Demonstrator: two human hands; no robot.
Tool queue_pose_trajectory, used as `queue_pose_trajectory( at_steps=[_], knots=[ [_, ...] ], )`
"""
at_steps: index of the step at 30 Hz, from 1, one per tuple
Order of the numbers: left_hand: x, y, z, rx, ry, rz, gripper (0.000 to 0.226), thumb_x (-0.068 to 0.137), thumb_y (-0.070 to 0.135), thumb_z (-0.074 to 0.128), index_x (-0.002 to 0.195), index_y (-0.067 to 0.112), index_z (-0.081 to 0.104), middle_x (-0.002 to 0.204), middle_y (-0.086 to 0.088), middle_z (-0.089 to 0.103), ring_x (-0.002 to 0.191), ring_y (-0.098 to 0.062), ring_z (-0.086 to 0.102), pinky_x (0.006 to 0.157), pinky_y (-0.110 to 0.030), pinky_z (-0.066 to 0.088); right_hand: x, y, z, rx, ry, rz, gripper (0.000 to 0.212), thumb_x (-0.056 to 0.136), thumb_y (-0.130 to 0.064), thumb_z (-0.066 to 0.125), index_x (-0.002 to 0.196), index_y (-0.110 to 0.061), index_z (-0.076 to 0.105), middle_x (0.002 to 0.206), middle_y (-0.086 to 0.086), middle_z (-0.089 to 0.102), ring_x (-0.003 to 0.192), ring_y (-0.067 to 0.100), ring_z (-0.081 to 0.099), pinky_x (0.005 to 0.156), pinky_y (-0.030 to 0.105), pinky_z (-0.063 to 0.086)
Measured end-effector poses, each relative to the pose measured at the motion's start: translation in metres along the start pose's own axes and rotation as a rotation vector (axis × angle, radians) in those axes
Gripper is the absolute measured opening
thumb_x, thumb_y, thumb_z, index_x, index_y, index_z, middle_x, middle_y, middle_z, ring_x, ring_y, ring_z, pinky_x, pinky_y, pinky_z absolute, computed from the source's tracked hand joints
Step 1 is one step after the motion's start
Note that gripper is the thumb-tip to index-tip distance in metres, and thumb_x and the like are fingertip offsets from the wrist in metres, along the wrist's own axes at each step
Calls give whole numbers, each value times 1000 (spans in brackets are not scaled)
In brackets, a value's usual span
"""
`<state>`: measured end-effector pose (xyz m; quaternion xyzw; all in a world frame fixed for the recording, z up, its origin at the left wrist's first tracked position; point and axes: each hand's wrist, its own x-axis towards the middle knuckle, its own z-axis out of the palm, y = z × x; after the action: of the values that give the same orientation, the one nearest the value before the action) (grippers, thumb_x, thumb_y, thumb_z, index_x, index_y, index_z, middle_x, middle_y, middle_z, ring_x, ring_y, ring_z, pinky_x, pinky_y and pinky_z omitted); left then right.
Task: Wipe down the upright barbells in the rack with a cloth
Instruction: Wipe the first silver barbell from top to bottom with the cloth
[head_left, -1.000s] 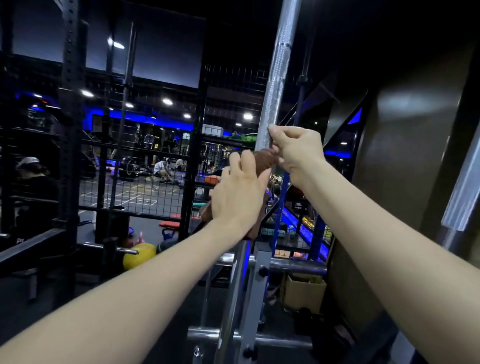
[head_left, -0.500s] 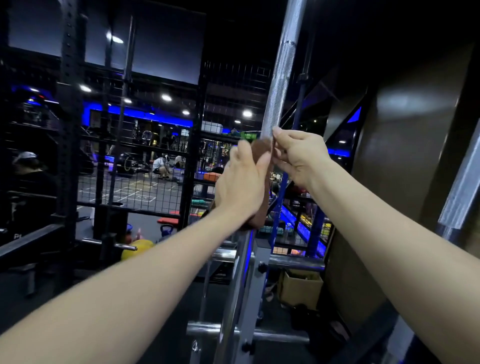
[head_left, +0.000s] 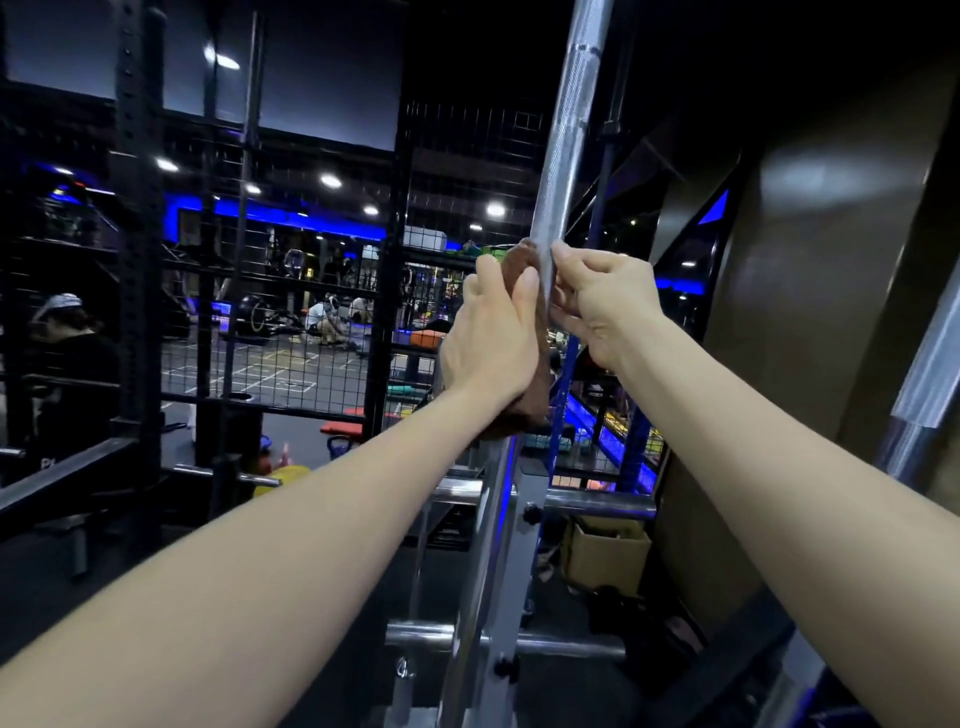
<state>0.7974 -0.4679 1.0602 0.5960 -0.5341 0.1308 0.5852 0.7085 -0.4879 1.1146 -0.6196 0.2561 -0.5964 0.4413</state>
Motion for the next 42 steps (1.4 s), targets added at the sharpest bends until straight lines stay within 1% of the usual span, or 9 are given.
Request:
queue_pose_trajectory(
  at_steps=[6, 9, 11, 17, 25, 29, 33, 39, 42],
  knots=[
    [-23, -17, -8, 11, -142, 6, 25, 101, 43, 19, 101, 20, 28, 111, -5, 51, 94, -30, 56, 71, -36, 34, -8, -5, -1, -37, 1, 1, 16, 93, -19, 60, 87, -7, 70, 78, 5, 66, 67, 13, 65, 70, 34, 61],
    [32, 6, -15, -76, -133, -51, 36, 101, 45, 17, 115, 16, 35, 116, -9, 53, 95, -30, 58, 82, -42, 45, -8, -5, 0, 5, -3, 7, 15, 93, -16, 60, 88, -7, 69, 72, 3, 65, 57, 10, 63, 64, 29, 60],
    [42, 12, -13, -90, -118, -52, 39, 101, 45, 16, 118, 16, 35, 117, -10, 54, 98, -32, 58, 87, -46, 45, -6, -5, 0, 18, -12, 19, 14, 93, -15, 60, 84, -9, 68, 65, 0, 64, 50, 8, 60, 58, 26, 58],
    [-53, -31, -5, 41, -215, -96, 32, 100, 44, 19, 111, 18, 34, 114, -8, 51, 97, -35, 58, 75, -42, 42, -4, -1, 0, 15, 24, 20, 13, 92, -18, 62, 85, -10, 70, 73, 1, 64, 64, 12, 63, 63, 28, 59],
    [28, 8, -9, -37, -85, -33, 35, 101, 43, 19, 116, 16, 36, 112, -5, 49, 94, -28, 57, 71, -38, 36, 0, 1, 0, 16, -5, -1, 14, 93, -18, 61, 86, -10, 70, 65, -2, 66, 59, 11, 63, 62, 27, 58],
    [-18, -11, -1, 30, -62, -5, 32, 101, 42, 22, 115, 16, 35, 105, -2, 45, 84, -25, 52, 63, -35, 31, -5, 1, -1, 22, 10, 1, 16, 93, -18, 61, 88, -7, 71, 73, 2, 67, 62, 12, 66, 59, 26, 56],
    [-82, -43, 3, 117, -195, -88, 32, 100, 44, 21, 113, 17, 33, 111, -5, 48, 98, -32, 56, 71, -42, 42, -14, -2, 1, 41, 53, -12, 17, 91, -18, 63, 77, -11, 69, 71, 2, 63, 64, 13, 64, 59, 25, 57],
    [-15, -7, 0, 17, -75, -62, 34, 101, 43, 19, 117, 16, 35, 109, -5, 47, 90, -28, 56, 66, -37, 36, -24, 10, -4, 30, 35, 25, 9, 92, -13, 62, 95, -12, 70, 79, 1, 71, 57, 5, 65, 59, 22, 54],
    [-35, -12, 9, 91, -31, -34, 38, 100, 43, 23, 121, 14, 35, 112, -8, 46, 93, -31, 56, 62, -38, 35, -34, 27, -7, 11, 38, 50, 10, 91, -10, 62, 98, -15, 67, 76, -3, 67, 53, 1, 59, 58, 22, 54]
  ],
)
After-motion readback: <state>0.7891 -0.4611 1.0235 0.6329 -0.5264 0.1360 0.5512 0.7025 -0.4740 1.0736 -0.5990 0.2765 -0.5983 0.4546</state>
